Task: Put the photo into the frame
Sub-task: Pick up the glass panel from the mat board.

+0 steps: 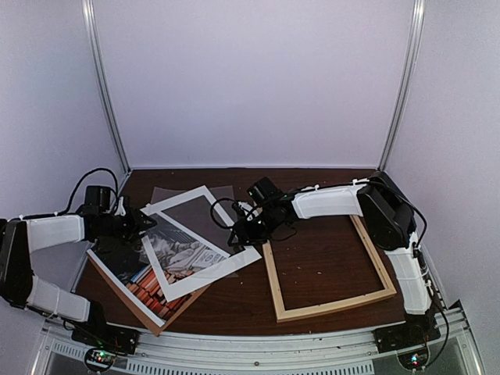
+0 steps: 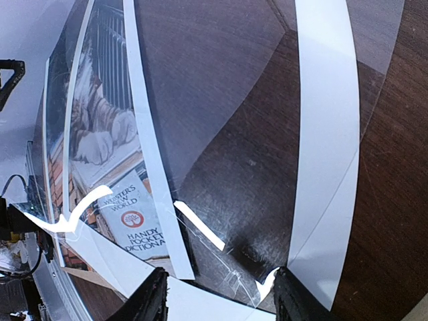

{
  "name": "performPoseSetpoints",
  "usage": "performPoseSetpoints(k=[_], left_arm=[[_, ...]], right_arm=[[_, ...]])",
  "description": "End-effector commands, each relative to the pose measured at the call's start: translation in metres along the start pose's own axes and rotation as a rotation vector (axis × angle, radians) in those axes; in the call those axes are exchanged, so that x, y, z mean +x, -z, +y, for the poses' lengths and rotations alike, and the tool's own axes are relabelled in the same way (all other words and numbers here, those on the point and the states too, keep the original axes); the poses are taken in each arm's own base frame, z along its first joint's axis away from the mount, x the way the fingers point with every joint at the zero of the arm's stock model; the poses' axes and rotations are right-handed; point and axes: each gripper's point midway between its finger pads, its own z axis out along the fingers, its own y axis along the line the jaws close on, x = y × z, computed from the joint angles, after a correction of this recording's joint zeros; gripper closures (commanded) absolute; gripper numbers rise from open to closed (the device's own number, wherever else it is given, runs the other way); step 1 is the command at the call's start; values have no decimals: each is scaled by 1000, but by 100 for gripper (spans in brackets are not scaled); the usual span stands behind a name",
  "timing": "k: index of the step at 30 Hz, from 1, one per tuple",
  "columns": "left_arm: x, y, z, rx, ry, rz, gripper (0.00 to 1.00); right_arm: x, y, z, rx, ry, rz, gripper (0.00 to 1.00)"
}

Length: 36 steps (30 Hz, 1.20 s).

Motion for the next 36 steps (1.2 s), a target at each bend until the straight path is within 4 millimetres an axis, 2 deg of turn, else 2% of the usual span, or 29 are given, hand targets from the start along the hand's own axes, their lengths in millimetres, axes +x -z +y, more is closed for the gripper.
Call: performPoseSetpoints(k=[1, 7, 14, 20, 24, 25, 30, 36], left_arm=[[-4, -5, 2, -13, -6, 3, 58], [-3, -10, 6, -16, -1, 14, 61], [2, -18, 11, -16, 23, 47, 75], [0, -18, 8, -6, 19, 45, 86], [0, -18, 6, 3, 15, 50, 97], [0, -17, 6, 3, 15, 50, 100], [-1, -7, -3, 24, -5, 20, 100], [-9, 27, -33, 102, -60, -97, 100]], right_arm=[[18, -5, -14, 41, -28, 62, 46], [19, -8, -19, 55, -23, 68, 46], [19, -8, -19, 56, -15, 72, 46], [17, -6, -18, 57, -7, 72, 46], [14, -5, -15, 47, -1, 71, 46], [13, -3, -14, 43, -3, 69, 46], [1, 13, -8, 29, 8, 43, 43], [-20, 51, 11, -2, 29, -22, 37]])
